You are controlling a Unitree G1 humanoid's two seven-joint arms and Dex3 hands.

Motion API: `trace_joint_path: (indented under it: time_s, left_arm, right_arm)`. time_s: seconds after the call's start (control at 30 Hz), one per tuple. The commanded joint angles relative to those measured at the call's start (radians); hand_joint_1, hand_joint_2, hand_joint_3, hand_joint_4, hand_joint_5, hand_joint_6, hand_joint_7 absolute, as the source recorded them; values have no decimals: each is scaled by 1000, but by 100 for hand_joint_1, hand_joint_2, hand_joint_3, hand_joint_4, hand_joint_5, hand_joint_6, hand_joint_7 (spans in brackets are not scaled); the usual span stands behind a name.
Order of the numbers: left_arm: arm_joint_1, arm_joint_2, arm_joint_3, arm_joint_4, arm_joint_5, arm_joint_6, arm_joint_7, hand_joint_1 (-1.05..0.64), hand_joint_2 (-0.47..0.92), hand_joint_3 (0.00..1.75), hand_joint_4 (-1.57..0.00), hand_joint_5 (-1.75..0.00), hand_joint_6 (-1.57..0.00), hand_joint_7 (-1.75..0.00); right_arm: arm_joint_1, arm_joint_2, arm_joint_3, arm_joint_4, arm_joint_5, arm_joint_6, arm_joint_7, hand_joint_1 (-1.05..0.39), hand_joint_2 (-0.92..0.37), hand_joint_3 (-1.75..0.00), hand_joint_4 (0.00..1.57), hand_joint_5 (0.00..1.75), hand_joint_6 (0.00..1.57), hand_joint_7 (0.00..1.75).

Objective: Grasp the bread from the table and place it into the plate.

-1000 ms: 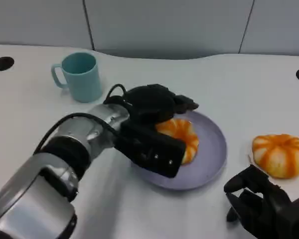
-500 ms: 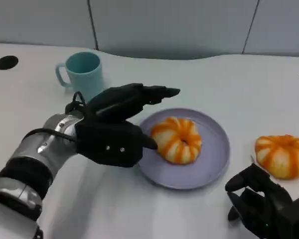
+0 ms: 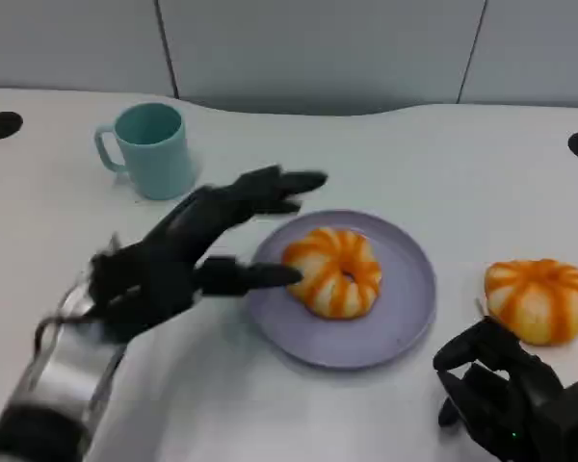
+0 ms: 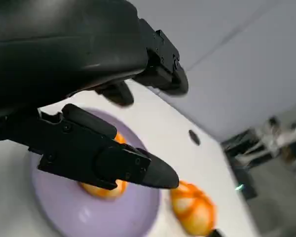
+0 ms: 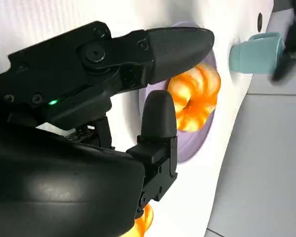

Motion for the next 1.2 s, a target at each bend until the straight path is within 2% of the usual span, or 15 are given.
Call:
trace_joint_path:
  time_s: [0.03, 0.13, 0.27, 0.53, 1.03, 1.2]
  left_arm:
    - [351, 9, 186, -273, -350, 271, -90, -53, 92, 28, -26, -171, -34, -128]
    - [395, -1, 222, -360, -420, 390, -114, -54, 92, 22, -31, -174, -33, -141]
    - [427, -16, 266, -405, -468, 474, -148, -55, 92, 22, -43, -175, -39, -149]
    - [463, -28, 315, -398, -393, 491, -107, -51, 92, 28, -52, -175, -35, -173]
    - [429, -63, 362, -314, -335, 458, -119, -51, 92, 27, -57, -175, -39, -175]
    - [438, -62, 360, -309, -308, 455, -121, -49, 92, 27, -60, -175, -39, -175]
  right_arm:
    - [-8, -20, -13, -4, 3, 3, 0, -30, -92, -31, 60, 175, 37, 175]
    - [-10, -18, -15, 1, 9, -4, 4, -30, -92, -31, 61, 175, 37, 175]
    - [-6, -15, -16, -5, 4, 3, -2, -29, -92, -31, 61, 175, 36, 175]
    - [0, -20, -19, -8, 8, -2, 7, -29, -92, -32, 59, 175, 36, 175]
    - [-5, -33, -31, 0, 2, -4, 7, -28, -92, -32, 58, 175, 36, 175]
    - [1, -33, -31, -21, 7, 23, 7, -27, -92, -32, 56, 175, 35, 175]
